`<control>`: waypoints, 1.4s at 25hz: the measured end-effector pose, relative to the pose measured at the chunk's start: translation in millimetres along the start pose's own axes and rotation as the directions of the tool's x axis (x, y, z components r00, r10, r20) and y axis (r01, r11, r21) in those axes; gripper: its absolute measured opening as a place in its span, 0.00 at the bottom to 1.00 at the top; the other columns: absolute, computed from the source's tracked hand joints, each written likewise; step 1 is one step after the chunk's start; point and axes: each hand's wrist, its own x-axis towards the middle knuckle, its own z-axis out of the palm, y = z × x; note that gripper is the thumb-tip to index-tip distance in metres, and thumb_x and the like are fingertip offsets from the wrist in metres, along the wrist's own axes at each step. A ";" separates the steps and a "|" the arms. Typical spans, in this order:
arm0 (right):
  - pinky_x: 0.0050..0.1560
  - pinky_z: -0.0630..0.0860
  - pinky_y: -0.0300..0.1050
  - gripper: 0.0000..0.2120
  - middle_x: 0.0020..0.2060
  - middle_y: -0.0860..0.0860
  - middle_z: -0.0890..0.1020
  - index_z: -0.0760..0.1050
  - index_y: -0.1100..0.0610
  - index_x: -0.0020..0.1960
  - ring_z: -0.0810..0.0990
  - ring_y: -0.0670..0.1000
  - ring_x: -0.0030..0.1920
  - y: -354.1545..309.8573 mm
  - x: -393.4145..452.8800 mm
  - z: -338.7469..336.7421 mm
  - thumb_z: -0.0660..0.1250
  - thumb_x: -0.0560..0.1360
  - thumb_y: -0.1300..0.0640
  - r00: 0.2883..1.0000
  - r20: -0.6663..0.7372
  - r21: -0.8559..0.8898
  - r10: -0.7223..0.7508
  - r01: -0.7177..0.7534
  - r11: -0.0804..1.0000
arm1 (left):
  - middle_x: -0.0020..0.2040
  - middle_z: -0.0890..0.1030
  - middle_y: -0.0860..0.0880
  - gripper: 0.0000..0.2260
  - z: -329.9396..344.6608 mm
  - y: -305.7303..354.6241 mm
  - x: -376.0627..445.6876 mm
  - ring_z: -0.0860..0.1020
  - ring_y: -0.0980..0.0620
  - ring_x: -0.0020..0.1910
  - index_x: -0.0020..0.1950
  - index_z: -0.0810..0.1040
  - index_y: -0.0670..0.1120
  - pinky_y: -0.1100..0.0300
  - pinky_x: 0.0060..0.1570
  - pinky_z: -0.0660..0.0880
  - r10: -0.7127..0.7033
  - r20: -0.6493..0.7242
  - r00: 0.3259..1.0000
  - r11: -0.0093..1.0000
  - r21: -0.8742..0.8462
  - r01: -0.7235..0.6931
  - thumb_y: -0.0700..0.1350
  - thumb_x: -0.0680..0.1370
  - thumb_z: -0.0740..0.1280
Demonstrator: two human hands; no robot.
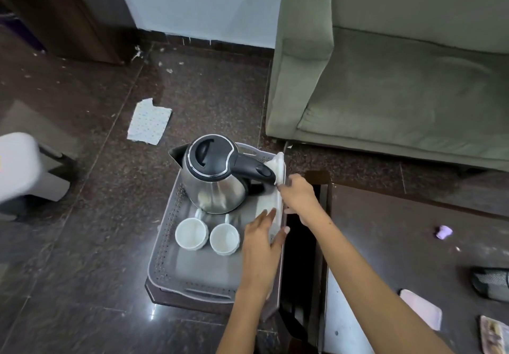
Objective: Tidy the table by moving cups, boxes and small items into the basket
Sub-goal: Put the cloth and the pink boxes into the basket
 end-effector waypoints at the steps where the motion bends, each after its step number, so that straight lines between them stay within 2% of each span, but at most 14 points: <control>1: 0.48 0.81 0.58 0.13 0.46 0.62 0.82 0.76 0.64 0.52 0.82 0.60 0.46 0.5 1.9 -3.1 0.64 0.76 0.54 1.000 -0.024 0.000 -0.020 0.020 1.000 | 0.69 0.72 0.45 0.24 1.6 1.0 3.9 0.67 0.49 0.69 0.70 0.70 0.46 0.63 0.66 0.61 -0.005 0.016 1.000 1.000 0.018 0.005 0.50 0.76 0.69; 3: 0.41 0.81 0.57 0.16 0.35 0.62 0.82 0.78 0.66 0.40 0.82 0.59 0.38 -3.1 6.0 -7.7 0.66 0.75 0.51 0.990 -0.107 -0.042 -0.097 0.093 0.995 | 0.69 0.72 0.45 0.25 6.2 2.2 11.2 0.67 0.48 0.69 0.71 0.69 0.46 0.61 0.64 0.63 -0.006 0.028 1.000 0.994 0.105 0.003 0.49 0.75 0.69; 4: 0.36 0.80 0.54 0.19 0.30 0.59 0.80 0.76 0.64 0.34 0.81 0.57 0.33 -6.4 8.9 -9.0 0.66 0.75 0.50 0.980 -0.151 -0.086 -0.130 0.118 0.989 | 0.69 0.73 0.46 0.24 8.6 2.6 13.3 0.68 0.48 0.69 0.70 0.70 0.46 0.61 0.64 0.65 -0.011 0.017 1.000 0.992 0.126 0.009 0.47 0.75 0.69; 6: 0.29 0.71 0.44 0.20 0.27 0.55 0.77 0.69 0.59 0.29 0.77 0.55 0.30 -18.3 13.9 -9.4 0.68 0.74 0.49 0.960 -0.226 -0.197 -0.168 0.124 0.973 | 0.65 0.76 0.45 0.21 11.7 2.8 15.5 0.72 0.47 0.65 0.68 0.72 0.44 0.60 0.61 0.68 -0.007 -0.027 1.000 0.991 0.132 0.011 0.42 0.75 0.68; 7: 0.30 0.68 0.42 0.17 0.30 0.55 0.77 0.70 0.58 0.31 0.77 0.56 0.33 -24.8 16.7 -9.8 0.68 0.73 0.50 0.954 -0.246 -0.243 -0.170 0.109 0.964 | 0.62 0.79 0.45 0.19 13.0 2.6 16.6 0.75 0.47 0.62 0.65 0.74 0.42 0.59 0.58 0.71 0.001 -0.047 0.999 0.990 0.139 0.005 0.39 0.74 0.67; 9: 0.35 0.67 0.43 0.10 0.39 0.58 0.80 0.74 0.61 0.38 0.79 0.60 0.41 -33.4 22.6 -10.7 0.67 0.73 0.55 0.957 -0.242 -0.328 -0.161 0.076 0.942 | 0.51 0.81 0.42 0.12 14.1 3.3 17.5 0.78 0.43 0.51 0.55 0.76 0.39 0.57 0.48 0.73 0.020 -0.074 0.997 0.985 0.171 -0.007 0.33 0.72 0.63; 11: 0.37 0.68 0.44 0.08 0.45 0.58 0.80 0.76 0.62 0.44 0.80 0.61 0.46 -37.0 27.6 -11.0 0.67 0.73 0.57 0.961 -0.217 -0.405 -0.171 0.070 0.911 | 0.47 0.80 0.42 0.12 13.5 6.1 18.0 0.77 0.44 0.46 0.52 0.76 0.38 0.57 0.43 0.72 0.042 -0.090 0.995 0.979 0.204 -0.023 0.31 0.71 0.60; 17: 0.39 0.68 0.44 0.11 0.50 0.58 0.81 0.75 0.61 0.52 0.80 0.60 0.50 -32.1 32.7 -9.7 0.66 0.75 0.55 0.954 -0.208 -0.561 -0.216 0.065 0.825 | 0.49 0.80 0.41 0.13 21.4 8.2 20.5 0.76 0.42 0.47 0.54 0.76 0.37 0.53 0.43 0.74 0.046 -0.081 0.996 0.973 0.231 -0.026 0.31 0.72 0.60; 20: 0.39 0.68 0.44 0.11 0.50 0.58 0.81 0.75 0.61 0.52 0.80 0.60 0.50 -29.5 29.9 -11.2 0.66 0.75 0.54 0.945 -0.240 -0.562 -0.222 0.051 0.825 | 0.52 0.80 0.43 0.15 26.4 8.3 19.2 0.76 0.43 0.50 0.57 0.76 0.39 0.53 0.45 0.75 0.027 -0.070 0.997 0.974 0.225 -0.011 0.32 0.73 0.59; 23: 0.38 0.68 0.44 0.09 0.49 0.58 0.81 0.75 0.61 0.51 0.80 0.60 0.49 -27.6 30.5 -9.4 0.65 0.75 0.56 0.948 -0.229 -0.564 -0.222 0.056 0.824 | 0.50 0.79 0.43 0.13 28.2 8.7 18.9 0.74 0.44 0.48 0.55 0.75 0.39 0.54 0.42 0.73 0.019 -0.058 0.998 0.973 0.232 -0.005 0.31 0.73 0.58; 29: 0.39 0.68 0.44 0.09 0.49 0.58 0.81 0.75 0.61 0.51 0.80 0.60 0.50 -18.1 33.5 -10.9 0.65 0.75 0.55 0.948 -0.243 -0.515 -0.207 0.055 0.855 | 0.52 0.79 0.44 0.15 29.6 6.0 24.3 0.74 0.45 0.49 0.58 0.75 0.40 0.53 0.45 0.74 0.034 -0.068 0.997 0.972 0.232 -0.018 0.32 0.74 0.58; 35: 0.40 0.67 0.45 0.08 0.48 0.58 0.81 0.76 0.60 0.49 0.80 0.61 0.49 -25.3 35.5 -9.9 0.64 0.76 0.56 0.921 -0.267 -0.529 -0.284 0.106 0.842 | 0.60 0.78 0.43 0.19 34.0 14.2 26.9 0.73 0.44 0.58 0.66 0.72 0.40 0.54 0.55 0.72 0.004 -0.060 0.998 0.990 0.144 0.005 0.33 0.76 0.59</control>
